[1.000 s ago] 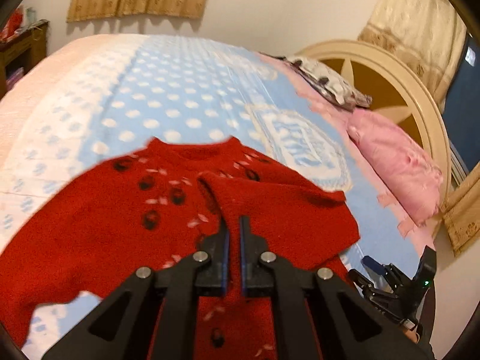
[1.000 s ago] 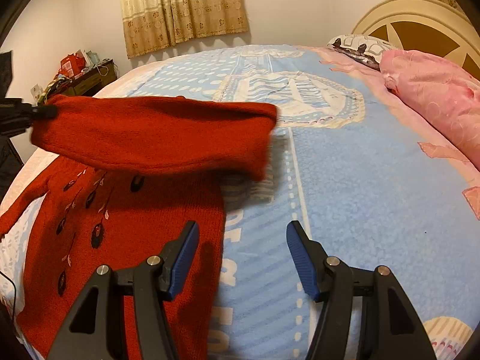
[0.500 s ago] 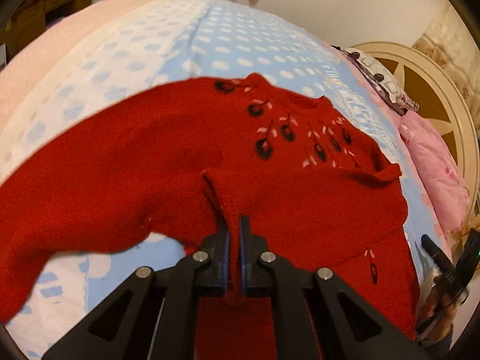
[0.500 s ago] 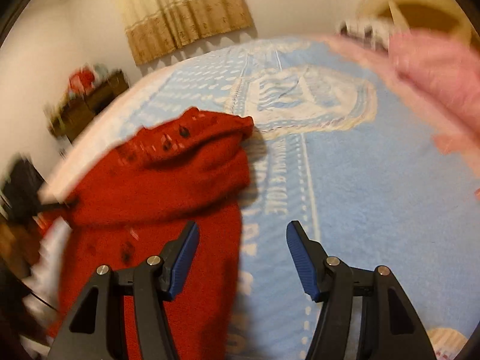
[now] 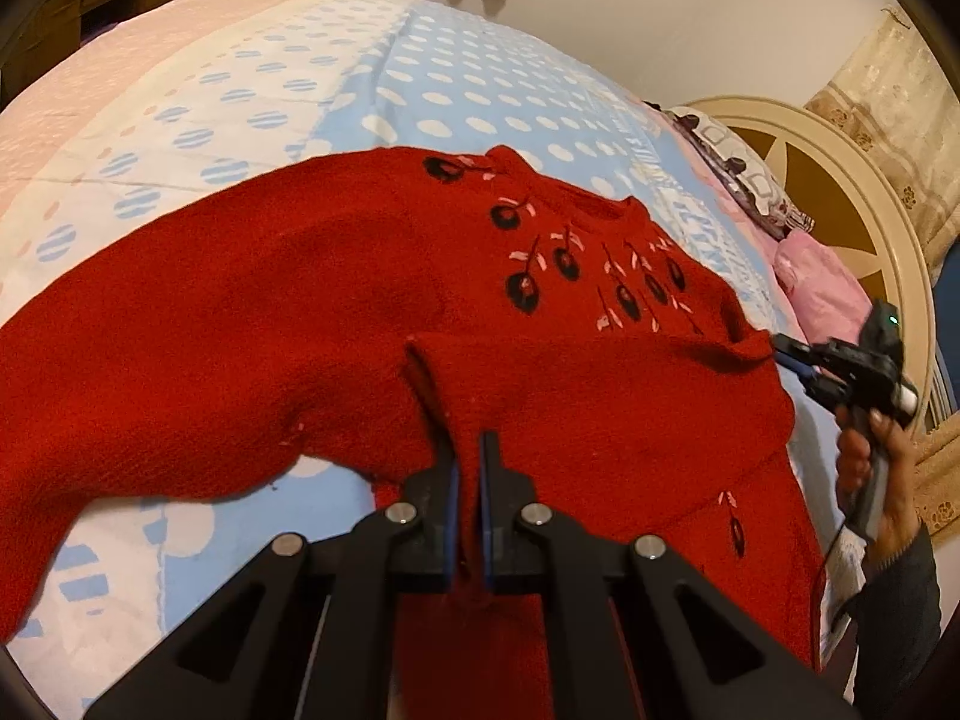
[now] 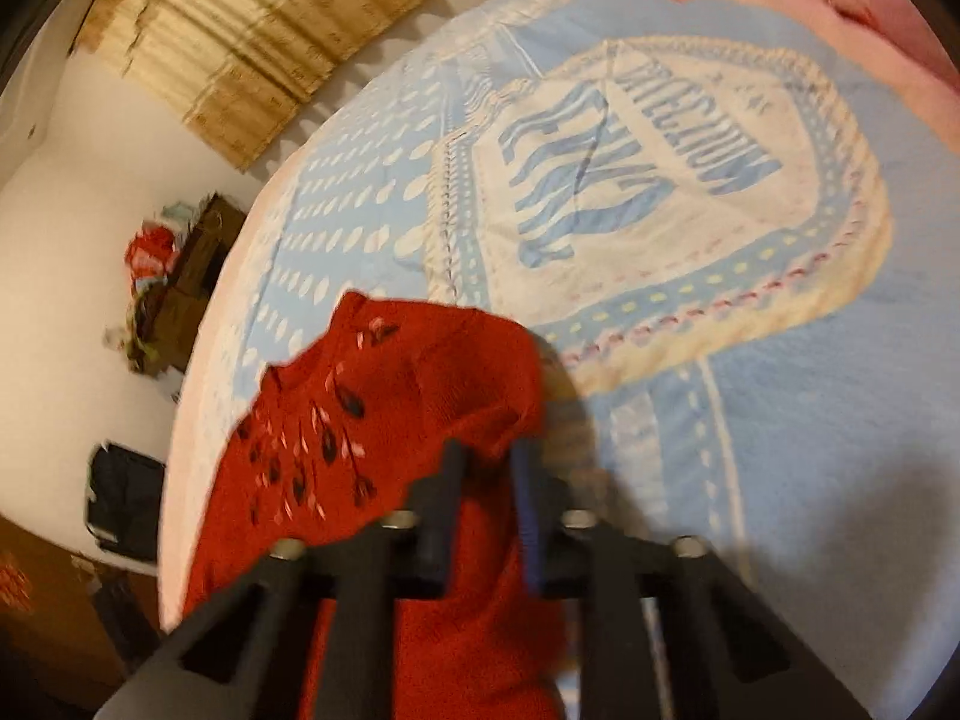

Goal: Fold small clothes

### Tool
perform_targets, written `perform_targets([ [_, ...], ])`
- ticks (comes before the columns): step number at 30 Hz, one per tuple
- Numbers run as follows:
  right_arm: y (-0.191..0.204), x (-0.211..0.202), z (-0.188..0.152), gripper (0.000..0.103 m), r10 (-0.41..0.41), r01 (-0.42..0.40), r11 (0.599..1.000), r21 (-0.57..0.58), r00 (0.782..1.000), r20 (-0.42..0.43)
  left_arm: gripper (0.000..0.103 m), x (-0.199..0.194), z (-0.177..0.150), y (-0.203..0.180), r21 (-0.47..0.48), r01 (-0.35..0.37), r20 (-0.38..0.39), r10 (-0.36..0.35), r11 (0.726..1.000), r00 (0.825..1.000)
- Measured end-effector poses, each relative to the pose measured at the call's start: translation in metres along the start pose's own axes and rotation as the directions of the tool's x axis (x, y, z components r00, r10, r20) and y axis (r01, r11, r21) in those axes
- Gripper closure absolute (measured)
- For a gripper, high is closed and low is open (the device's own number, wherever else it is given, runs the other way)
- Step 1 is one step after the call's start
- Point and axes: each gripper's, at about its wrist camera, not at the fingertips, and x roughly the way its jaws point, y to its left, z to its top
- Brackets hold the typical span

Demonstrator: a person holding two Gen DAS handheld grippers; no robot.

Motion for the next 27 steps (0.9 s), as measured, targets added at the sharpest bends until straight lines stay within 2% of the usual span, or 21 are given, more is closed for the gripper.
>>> perform_targets([
  [2,0.011,-0.005,0.005,0.100,-0.014,0.014,1.000,-0.027,0.999,0.033,0.098,-0.002,0.002,0.002,-0.003,0.015,0.004,-0.015,1.000,1.000],
  [6,0.050,-0.024,0.014,0.100,-0.045,0.065,0.985,-0.159,0.991,0.126,0.098,-0.011,0.005,0.009,-0.019,0.039,0.028,-0.039,0.999,0.999],
  [9,0.073,-0.021,0.016,0.100,-0.043,0.077,0.965,-0.251,0.990,0.138,0.098,-0.014,0.005,0.013,-0.014,0.011,0.047,-0.010,1.000,0.999],
  [12,0.089,-0.013,0.009,0.097,-0.007,0.036,0.948,-0.315,0.996,0.094,0.098,-0.011,0.003,0.022,-0.039,0.009,0.035,-0.007,0.999,0.999],
  [13,0.092,-0.011,0.005,0.086,-0.005,0.035,0.943,-0.331,0.996,0.091,0.098,-0.011,0.001,0.025,-0.045,0.005,0.031,-0.004,0.999,1.000],
  [14,0.094,-0.011,-0.001,0.059,-0.016,0.049,0.935,-0.352,0.995,0.097,0.098,-0.010,-0.001,0.027,-0.050,0.004,0.026,-0.003,0.999,1.000],
  [15,0.094,-0.011,-0.008,0.049,-0.035,0.072,0.923,-0.378,0.994,0.104,0.098,-0.010,-0.003,0.029,-0.054,0.005,0.021,-0.004,0.999,1.000],
  [16,0.093,-0.011,-0.014,0.048,-0.046,0.084,0.917,-0.391,0.993,0.105,0.098,-0.010,-0.005,0.029,-0.055,0.008,0.020,-0.007,0.998,1.000],
  [20,0.081,-0.013,-0.041,0.049,-0.070,0.090,0.896,-0.435,0.996,0.064,0.098,-0.012,-0.006,0.030,-0.064,0.012,0.024,-0.011,0.998,1.000],
  [21,0.078,-0.010,-0.050,0.052,-0.091,0.097,0.888,-0.450,0.995,0.034,0.098,-0.011,-0.006,0.031,-0.070,0.012,0.022,-0.011,0.997,1.000],
  [22,0.074,-0.008,-0.059,0.062,-0.112,0.100,0.878,-0.468,0.994,0.003,0.097,-0.011,-0.006,0.031,-0.071,0.012,0.022,-0.011,0.997,1.000],
  [23,0.069,-0.004,-0.069,0.067,-0.157,0.129,0.859,-0.495,0.987,-0.015,0.098,-0.012,-0.007,0.030,-0.066,0.009,0.025,-0.007,0.998,1.000],
  [25,0.061,0.003,-0.085,0.073,-0.243,0.190,0.820,-0.540,0.969,-0.029,0.097,-0.012,-0.007,0.027,-0.049,-0.004,0.028,0.005,0.999,1.000],
  [27,0.057,0.001,-0.097,0.075,-0.267,0.214,0.785,-0.581,0.964,-0.006,0.097,-0.013,-0.008,0.026,-0.035,-0.017,0.033,0.018,0.999,0.999],
])
